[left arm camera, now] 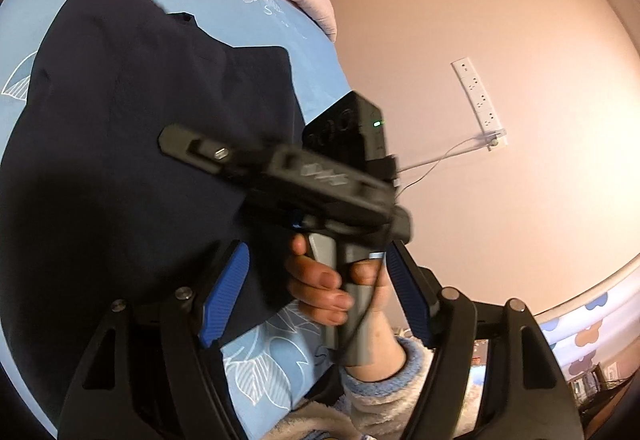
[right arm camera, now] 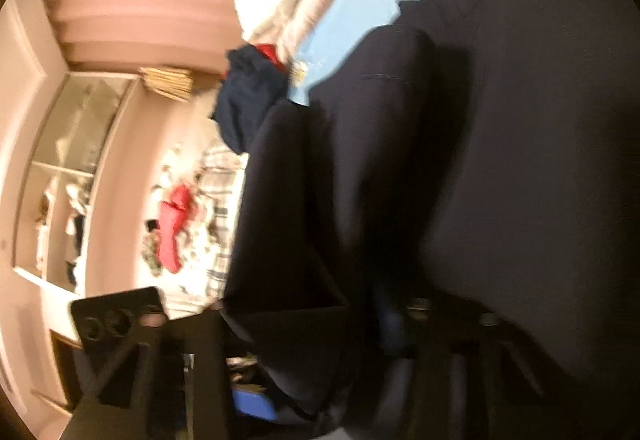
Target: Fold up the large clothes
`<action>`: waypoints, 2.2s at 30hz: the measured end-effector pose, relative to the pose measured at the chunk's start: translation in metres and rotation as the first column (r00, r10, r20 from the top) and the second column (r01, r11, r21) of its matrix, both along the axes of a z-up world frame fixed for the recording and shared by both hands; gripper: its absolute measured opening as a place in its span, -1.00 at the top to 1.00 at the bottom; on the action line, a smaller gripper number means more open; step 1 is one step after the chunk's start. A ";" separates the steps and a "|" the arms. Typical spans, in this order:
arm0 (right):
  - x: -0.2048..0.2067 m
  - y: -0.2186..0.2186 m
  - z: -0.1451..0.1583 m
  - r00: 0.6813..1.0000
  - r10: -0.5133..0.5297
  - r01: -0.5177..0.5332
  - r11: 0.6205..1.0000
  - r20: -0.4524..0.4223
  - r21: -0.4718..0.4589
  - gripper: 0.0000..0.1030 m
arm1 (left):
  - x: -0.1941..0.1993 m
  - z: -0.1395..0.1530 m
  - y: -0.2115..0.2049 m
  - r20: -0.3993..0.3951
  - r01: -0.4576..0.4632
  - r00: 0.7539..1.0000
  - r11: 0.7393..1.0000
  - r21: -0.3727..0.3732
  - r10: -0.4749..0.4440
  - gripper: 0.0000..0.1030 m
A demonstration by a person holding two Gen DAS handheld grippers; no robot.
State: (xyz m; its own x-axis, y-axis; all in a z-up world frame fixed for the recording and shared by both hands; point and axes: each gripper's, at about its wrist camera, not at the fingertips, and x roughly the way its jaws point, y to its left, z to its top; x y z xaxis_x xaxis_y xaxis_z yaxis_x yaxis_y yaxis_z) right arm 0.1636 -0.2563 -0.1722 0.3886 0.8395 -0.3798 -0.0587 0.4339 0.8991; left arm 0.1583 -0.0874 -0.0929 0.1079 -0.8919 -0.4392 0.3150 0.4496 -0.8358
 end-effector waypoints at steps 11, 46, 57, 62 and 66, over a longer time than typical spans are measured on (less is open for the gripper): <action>-0.014 -0.028 0.070 0.960 -0.145 0.192 0.963 0.238 -0.189 0.88 | -0.023 0.079 0.082 0.199 -0.217 0.956 0.976 -0.025 0.217 -0.57; -0.050 -0.170 0.088 0.864 -0.389 0.500 0.736 0.319 -0.457 0.80 | 0.021 -0.044 -0.088 0.285 -0.043 0.947 0.820 0.571 -0.149 -0.45; -0.119 -0.069 0.097 0.909 -0.022 0.331 0.643 0.416 -0.690 0.80 | 0.019 -0.045 -0.076 0.298 -0.066 0.945 0.809 0.584 -0.138 -0.46; -0.113 -0.076 0.056 0.950 -0.055 0.277 0.599 0.307 -0.751 0.80 | 0.015 -0.048 -0.076 0.307 -0.063 0.939 0.797 0.600 -0.157 -0.46; -0.113 -0.088 0.037 0.950 -0.099 0.290 0.630 0.295 -0.720 0.85 | 0.006 -0.048 -0.084 0.318 -0.067 0.934 0.791 0.608 -0.165 -0.49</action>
State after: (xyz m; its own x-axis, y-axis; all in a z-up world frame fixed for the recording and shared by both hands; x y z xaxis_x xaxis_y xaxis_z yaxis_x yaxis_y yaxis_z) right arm 0.0510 -0.3446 -0.1352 0.6559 0.1980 -0.7284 -0.0330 0.9716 0.2344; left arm 0.1639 -0.1714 -0.1413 0.3151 -0.4648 -0.8275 0.5576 0.7962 -0.2349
